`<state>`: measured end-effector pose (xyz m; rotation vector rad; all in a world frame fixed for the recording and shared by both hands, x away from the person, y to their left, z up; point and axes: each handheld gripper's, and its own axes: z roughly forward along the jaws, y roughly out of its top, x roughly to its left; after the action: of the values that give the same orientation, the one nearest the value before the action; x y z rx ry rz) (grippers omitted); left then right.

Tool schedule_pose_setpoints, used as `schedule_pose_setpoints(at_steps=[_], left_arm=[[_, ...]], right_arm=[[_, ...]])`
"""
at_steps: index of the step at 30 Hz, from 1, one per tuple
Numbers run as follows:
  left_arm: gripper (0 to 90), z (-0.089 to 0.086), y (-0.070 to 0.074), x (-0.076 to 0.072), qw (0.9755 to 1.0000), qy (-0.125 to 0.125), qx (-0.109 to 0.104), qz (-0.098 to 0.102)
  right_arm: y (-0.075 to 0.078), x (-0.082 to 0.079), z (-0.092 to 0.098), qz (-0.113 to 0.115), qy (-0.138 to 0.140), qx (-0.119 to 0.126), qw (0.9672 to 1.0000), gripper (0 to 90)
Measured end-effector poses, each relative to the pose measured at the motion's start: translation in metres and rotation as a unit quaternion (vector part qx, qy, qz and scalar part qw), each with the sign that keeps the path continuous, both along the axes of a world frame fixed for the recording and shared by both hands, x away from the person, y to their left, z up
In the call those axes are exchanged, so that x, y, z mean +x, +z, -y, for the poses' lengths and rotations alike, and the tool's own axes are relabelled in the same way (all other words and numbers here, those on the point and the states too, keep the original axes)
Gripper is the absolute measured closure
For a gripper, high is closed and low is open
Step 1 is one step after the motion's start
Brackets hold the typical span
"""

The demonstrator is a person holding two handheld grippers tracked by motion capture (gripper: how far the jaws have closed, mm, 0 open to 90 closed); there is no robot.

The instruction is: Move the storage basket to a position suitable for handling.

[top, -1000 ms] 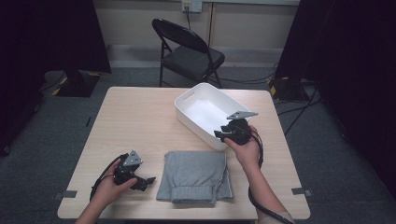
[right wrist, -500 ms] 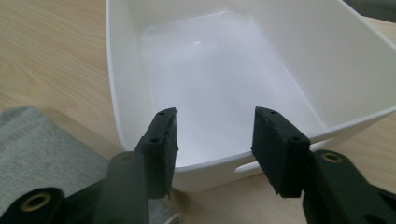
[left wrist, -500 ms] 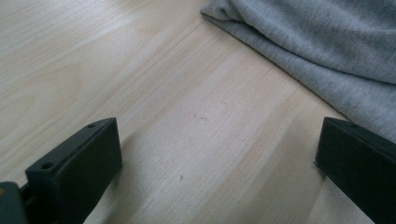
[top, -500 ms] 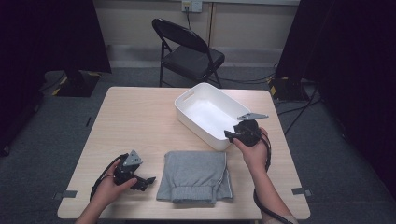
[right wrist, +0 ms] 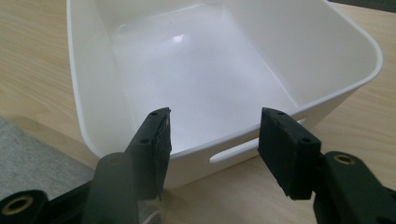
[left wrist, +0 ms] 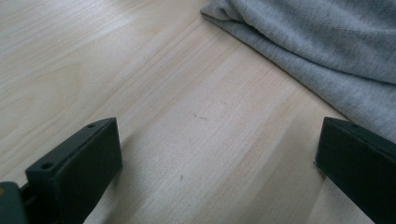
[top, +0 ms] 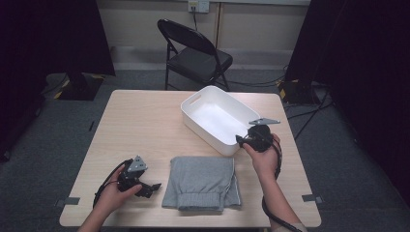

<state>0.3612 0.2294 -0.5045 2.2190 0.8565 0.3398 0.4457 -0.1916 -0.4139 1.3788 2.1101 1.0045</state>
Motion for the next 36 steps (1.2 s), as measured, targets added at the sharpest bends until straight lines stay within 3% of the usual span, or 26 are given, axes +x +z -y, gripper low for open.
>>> schedule_pose_setpoints(at_steps=[5,26,36], left_arm=[[0.0,0.0,0.0,0.0,1.0,0.0,0.0,0.0],[0.0,0.0,0.0,0.0,1.0,0.0,0.0,0.0],[0.0,0.0,0.0,0.0,1.0,0.0,0.0,0.0]], right_arm=[[-0.001,0.001,0.0,0.001,-0.014,-0.001,0.9999,42.8],[-0.003,0.01,0.0,0.008,-0.008,-0.014,0.9998,48.6],[-0.003,0.018,0.001,0.011,-0.011,-0.019,0.9997,56.5]])
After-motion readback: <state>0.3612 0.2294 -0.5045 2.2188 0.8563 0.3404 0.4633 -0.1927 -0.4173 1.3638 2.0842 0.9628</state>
